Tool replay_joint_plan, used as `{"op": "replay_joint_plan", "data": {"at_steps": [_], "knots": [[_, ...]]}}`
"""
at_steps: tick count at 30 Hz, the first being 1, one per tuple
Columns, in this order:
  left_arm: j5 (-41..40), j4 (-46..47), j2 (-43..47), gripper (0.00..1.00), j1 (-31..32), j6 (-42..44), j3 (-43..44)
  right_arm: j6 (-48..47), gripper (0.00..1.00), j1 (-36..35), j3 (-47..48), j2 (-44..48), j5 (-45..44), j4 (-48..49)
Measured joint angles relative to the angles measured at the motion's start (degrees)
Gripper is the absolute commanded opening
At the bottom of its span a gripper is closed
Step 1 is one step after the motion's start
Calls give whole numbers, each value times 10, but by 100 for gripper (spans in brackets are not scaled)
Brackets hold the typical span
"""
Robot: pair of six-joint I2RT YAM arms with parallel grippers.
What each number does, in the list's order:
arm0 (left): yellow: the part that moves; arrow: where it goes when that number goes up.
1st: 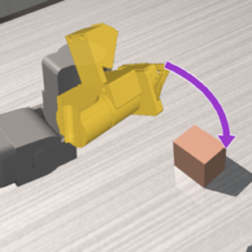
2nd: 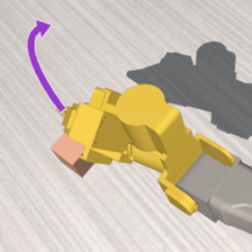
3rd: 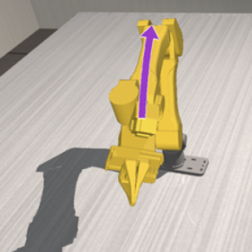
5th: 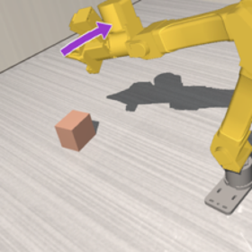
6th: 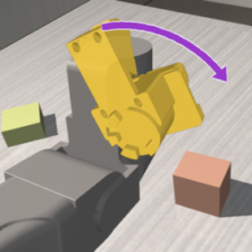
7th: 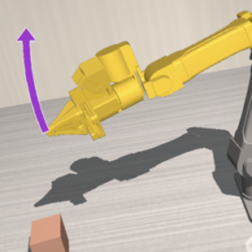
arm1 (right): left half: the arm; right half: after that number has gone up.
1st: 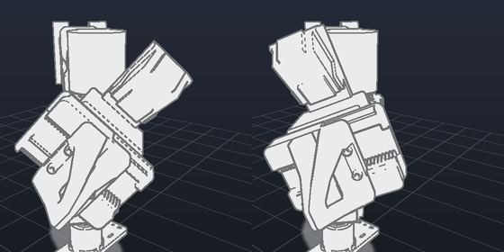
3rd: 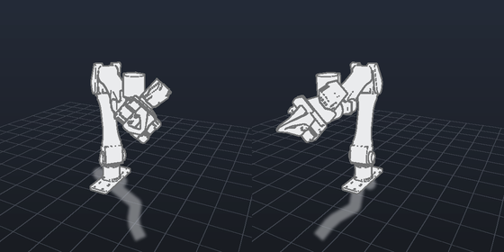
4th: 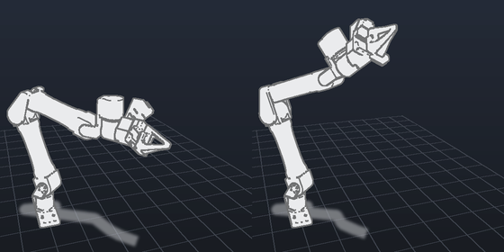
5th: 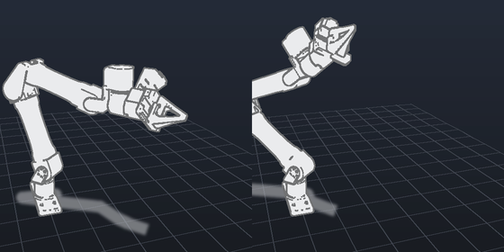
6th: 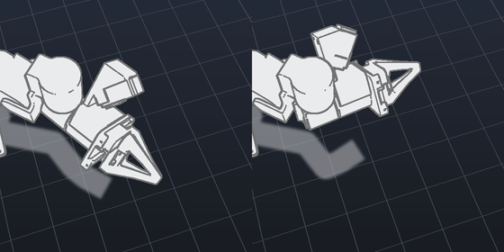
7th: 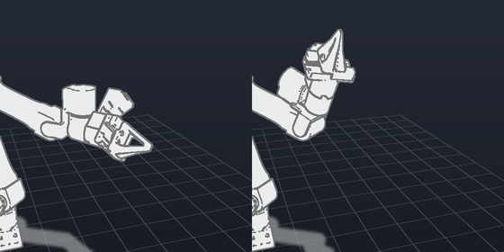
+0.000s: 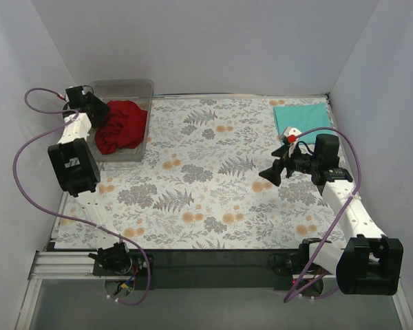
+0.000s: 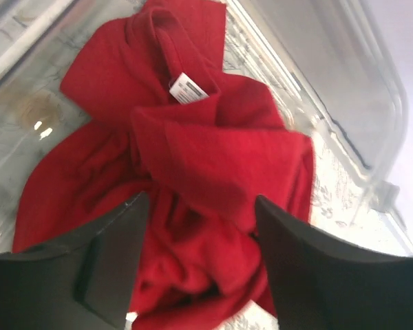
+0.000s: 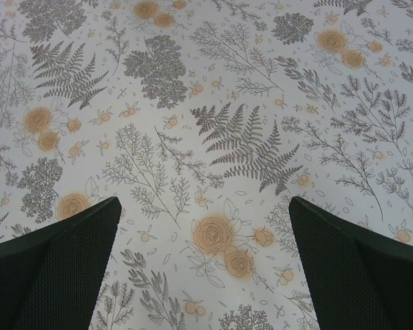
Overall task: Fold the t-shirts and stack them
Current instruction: Grab the tshirt from the pile, then move the tshirt to the center of the board
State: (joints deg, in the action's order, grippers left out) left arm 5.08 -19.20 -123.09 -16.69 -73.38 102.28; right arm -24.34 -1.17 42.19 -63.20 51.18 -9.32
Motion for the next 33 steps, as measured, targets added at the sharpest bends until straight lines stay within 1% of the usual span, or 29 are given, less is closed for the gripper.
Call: {"op": "replay_joint_plan", "data": {"at_steps": [1, 3, 4, 8, 11, 15, 19, 22, 24, 27, 30, 33], "knots": [[3, 1, -14, 32, 0, -2, 10, 0, 98, 0, 0, 0, 0, 0], [11, 2, -37, 8, 0, -3, 23, -1, 98, 0, 0, -2, 0, 0], [16, 3, -47, 0, 0, -1, 27, -2, 98, 1, 0, -3, 0, -1], [31, 19, -52, 0, 3, 12, 29, -5, 98, 3, 0, -7, 0, -5], [42, 58, -21, 0, 5, 20, 7, -8, 98, 4, 0, -7, 0, -9], [75, 112, 89, 0, 13, 13, -46, -10, 98, 4, 0, -10, 0, -9], [122, 193, 213, 0, 20, -19, -49, -11, 98, 4, 0, -10, 0, -11], [171, 251, 271, 0, 23, -63, -17, -11, 98, 4, 0, -10, 0, -11], [199, 291, 285, 0, 26, -91, 21, -12, 99, 4, 0, -11, 0, -12], [224, 333, 299, 0, 35, -131, 53, -12, 98, 4, 0, -11, 0, -12], [242, 354, 301, 0, 66, -163, 84, -12, 98, 4, 0, -15, 0, -12], [250, 364, 300, 0, 117, -189, 129, -12, 98, 4, 0, -21, 0, -12]]}}
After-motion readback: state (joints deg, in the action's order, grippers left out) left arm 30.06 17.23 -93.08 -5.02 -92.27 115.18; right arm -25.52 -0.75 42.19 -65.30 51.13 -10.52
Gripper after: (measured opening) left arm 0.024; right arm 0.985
